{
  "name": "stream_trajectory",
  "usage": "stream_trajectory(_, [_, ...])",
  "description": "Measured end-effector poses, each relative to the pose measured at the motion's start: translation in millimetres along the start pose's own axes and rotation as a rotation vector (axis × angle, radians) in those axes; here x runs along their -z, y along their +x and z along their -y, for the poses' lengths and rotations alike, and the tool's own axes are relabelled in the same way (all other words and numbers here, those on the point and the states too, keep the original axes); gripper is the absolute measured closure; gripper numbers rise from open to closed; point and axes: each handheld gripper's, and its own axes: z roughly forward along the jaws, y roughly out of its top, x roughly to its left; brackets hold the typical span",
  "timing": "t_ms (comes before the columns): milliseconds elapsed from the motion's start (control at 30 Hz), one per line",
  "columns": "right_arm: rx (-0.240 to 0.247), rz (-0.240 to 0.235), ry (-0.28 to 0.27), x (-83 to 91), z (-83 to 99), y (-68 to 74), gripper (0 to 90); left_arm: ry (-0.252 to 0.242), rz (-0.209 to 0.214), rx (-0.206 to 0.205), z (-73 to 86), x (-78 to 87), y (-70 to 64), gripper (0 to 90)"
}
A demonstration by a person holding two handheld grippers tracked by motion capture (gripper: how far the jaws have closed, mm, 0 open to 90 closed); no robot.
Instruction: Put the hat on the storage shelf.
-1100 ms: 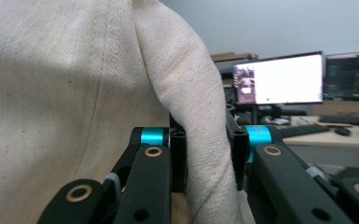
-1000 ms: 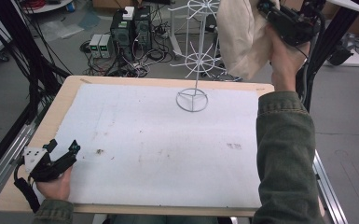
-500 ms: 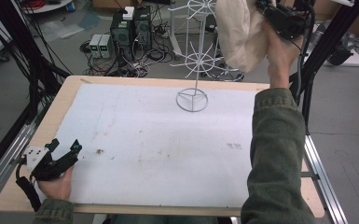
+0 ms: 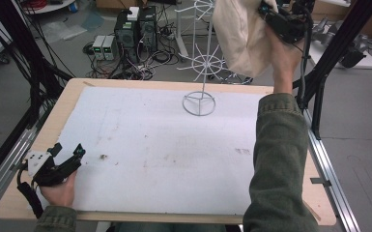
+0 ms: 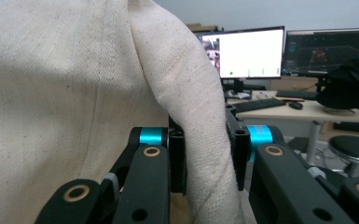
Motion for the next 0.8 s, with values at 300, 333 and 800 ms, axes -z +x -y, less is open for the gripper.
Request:
stream_trajectory(300, [0.080,0.012,0.065,-5.5,18.1,2.3,74.8,-0.007,0.006,-0.003,-0.4,-1.5,-1.4,25.0])
stream_trajectory(333, [0.080,0.015,0.065,-5.3,19.2,1.4,74.7,-0.007,0.005,-0.004,-0.5,-1.3,-1.4,25.0])
stream_trajectory(800, [0.071,-0.006,0.025,2.4,21.9,2.9,60.1,0.000,0.002,-0.007,-0.1,-1.9,-2.9,25.1])
